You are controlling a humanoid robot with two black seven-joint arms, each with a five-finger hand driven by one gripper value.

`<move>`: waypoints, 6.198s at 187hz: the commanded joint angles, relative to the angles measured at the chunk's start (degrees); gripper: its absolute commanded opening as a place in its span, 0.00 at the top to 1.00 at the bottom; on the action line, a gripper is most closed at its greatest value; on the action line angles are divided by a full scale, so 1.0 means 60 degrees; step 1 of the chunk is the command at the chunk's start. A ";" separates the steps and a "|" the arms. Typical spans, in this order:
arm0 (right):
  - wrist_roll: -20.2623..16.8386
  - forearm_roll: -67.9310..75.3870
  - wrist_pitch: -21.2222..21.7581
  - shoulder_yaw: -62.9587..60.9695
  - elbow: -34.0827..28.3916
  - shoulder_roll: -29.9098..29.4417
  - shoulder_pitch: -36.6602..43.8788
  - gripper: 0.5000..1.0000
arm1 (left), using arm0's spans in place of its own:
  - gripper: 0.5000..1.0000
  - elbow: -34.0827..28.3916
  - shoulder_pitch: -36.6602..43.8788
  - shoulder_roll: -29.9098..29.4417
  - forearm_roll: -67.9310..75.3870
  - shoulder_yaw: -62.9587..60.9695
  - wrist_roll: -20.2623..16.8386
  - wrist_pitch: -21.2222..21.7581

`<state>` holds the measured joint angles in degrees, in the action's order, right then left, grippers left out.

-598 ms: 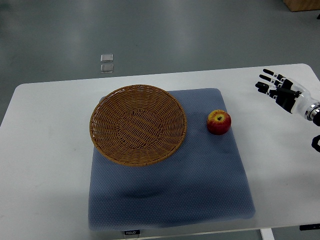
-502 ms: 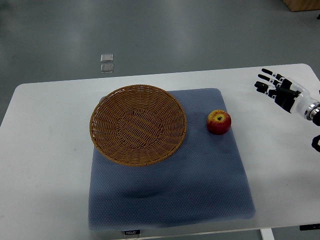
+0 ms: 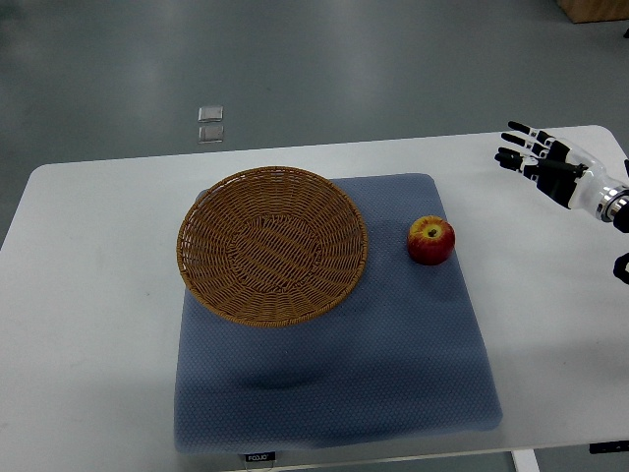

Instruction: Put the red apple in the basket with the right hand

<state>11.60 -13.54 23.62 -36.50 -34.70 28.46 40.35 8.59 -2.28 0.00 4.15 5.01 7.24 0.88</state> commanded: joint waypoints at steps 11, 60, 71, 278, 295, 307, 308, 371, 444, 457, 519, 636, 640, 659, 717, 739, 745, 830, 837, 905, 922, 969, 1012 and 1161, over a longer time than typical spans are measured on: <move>0.0146 -0.1420 0.0574 -0.0040 -0.0018 0.0003 0.0292 0.15 | 0.00 0.0034 0.0000 0.0000 0.0011 0.0014 -0.0005 0.0000; 0.0308 -0.2929 0.1058 0.0019 -0.0077 0.0062 0.0731 0.15 | 0.00 0.0034 0.0000 0.0000 -0.0003 0.0000 0.0009 -0.0015; 0.0337 -0.3105 0.1102 0.0019 -0.0077 0.0062 0.0775 0.15 | 0.00 0.0034 0.0000 0.0000 0.0011 0.0014 0.0009 0.0000; 0.0762 -1.0400 0.1424 0.0312 -0.2772 0.0296 0.1259 0.15 | 0.00 0.0019 0.0000 0.0000 -0.0003 0.0000 0.0009 -0.0015; 0.0762 -1.0444 0.1424 0.0444 -0.2787 0.0296 0.1259 0.15 | 0.00 0.0019 0.0000 0.0000 -0.0003 0.0000 -0.0005 0.0000; 0.0762 -1.0458 0.1424 0.0502 -0.2816 0.0296 0.1259 0.15 | 0.00 0.0019 0.0000 0.0000 -0.0003 0.0014 0.0009 -0.0015; 0.0762 -1.0458 0.1424 0.0502 -0.2816 0.0296 0.1259 0.15 | 0.00 0.0019 0.0000 0.0000 -0.0003 0.0014 0.0009 -0.0015; 0.0762 -1.1000 0.0706 0.1191 -0.2816 0.0150 0.1229 0.15 | 0.00 0.0034 0.0000 0.0000 -0.0003 0.0000 0.0009 -0.0015; 0.0762 -1.1015 0.0516 0.1249 -0.2816 0.0032 0.1200 0.20 | 0.00 -0.0025 0.0000 0.0000 -0.0003 0.0014 -0.0005 -0.0015; 0.0762 -1.1015 0.0486 0.1249 -0.2816 0.0032 0.1185 0.21 | 0.00 -0.0025 0.0000 0.0000 -0.0003 0.0014 -0.0005 0.0000; 0.0908 -1.1308 0.0193 0.1865 -0.2772 0.0062 0.1200 0.26 | 0.00 -0.0010 0.0000 0.0000 -0.0003 0.0000 -0.0005 0.0000; 0.1260 -1.1132 -0.0349 0.1689 -0.2772 -0.0070 0.2182 1.00 | 0.00 -0.0010 0.0000 0.0000 -0.0003 0.0014 0.0009 -0.0015; 0.1260 -1.1132 -0.0349 0.1689 -0.2772 -0.0070 0.2182 1.00 | 0.00 -0.0010 0.0000 0.0000 -0.0003 0.0014 0.0009 -0.0015; 0.1318 -1.0942 -0.0275 0.1689 -0.2787 -0.0173 0.3017 1.00 | 0.00 0.0019 0.0000 0.0000 -0.0003 0.0014 -0.0005 0.0000; 0.1406 -1.0751 0.0296 0.2055 -0.2684 -0.2165 0.4071 0.96 | 0.00 0.0049 0.0000 0.0000 -0.0003 0.0000 0.0009 0.0000; 0.1406 -1.0751 0.0296 0.2597 -0.2567 -0.2780 0.4262 0.95 | 0.00 0.0049 0.0000 0.0000 -0.0003 0.0000 0.0009 0.0000; 0.1406 -1.0751 0.0296 0.2597 -0.2567 -0.2780 0.4262 0.95 | 0.00 0.0049 0.0000 0.0000 -0.0003 0.0000 0.0009 0.0000; 0.1362 -1.0883 0.0237 0.3945 -0.1747 -0.4304 0.4350 0.80 | 0.00 0.0049 0.0000 0.0000 -0.0003 0.0014 0.0009 0.0000; 0.1348 -1.0883 0.0223 0.3959 -0.1601 -0.4391 0.4320 0.76 | 0.00 0.0049 0.0000 0.0000 -0.0003 0.0000 0.0009 0.0000; 0.1318 -1.0883 0.0120 0.3959 -0.1175 -0.4655 0.4174 0.32 | 0.00 0.0049 0.0000 0.0000 -0.0003 0.0000 0.0009 -0.0001; 0.1333 -1.0883 0.0149 0.3959 -0.1175 -0.4655 0.4159 0.26 | 0.00 0.0049 0.0000 0.0000 -0.0003 0.0000 -0.0005 -0.0015; 0.1318 -1.0781 0.0223 0.3945 -0.1190 -0.4626 0.4232 0.18 | 0.00 0.0034 -0.0015 0.0000 -0.0003 -0.0015 -0.0005 -0.0015; 0.1318 -1.0209 0.0223 0.3388 -0.1205 -0.4362 0.4276 0.18 | 0.00 0.0019 -0.0015 0.0000 -0.0003 -0.0015 -0.0005 0.0000; -0.0396 -0.0469 -0.3322 0.0209 -0.1117 -0.1477 0.0790 0.18 | 0.00 0.0034 -0.0030 0.0000 -0.0003 0.0000 -0.0005 -0.0015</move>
<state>8.82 -22.27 6.56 -34.90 -41.38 17.99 47.10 8.83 -2.45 0.00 4.13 5.01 7.21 0.86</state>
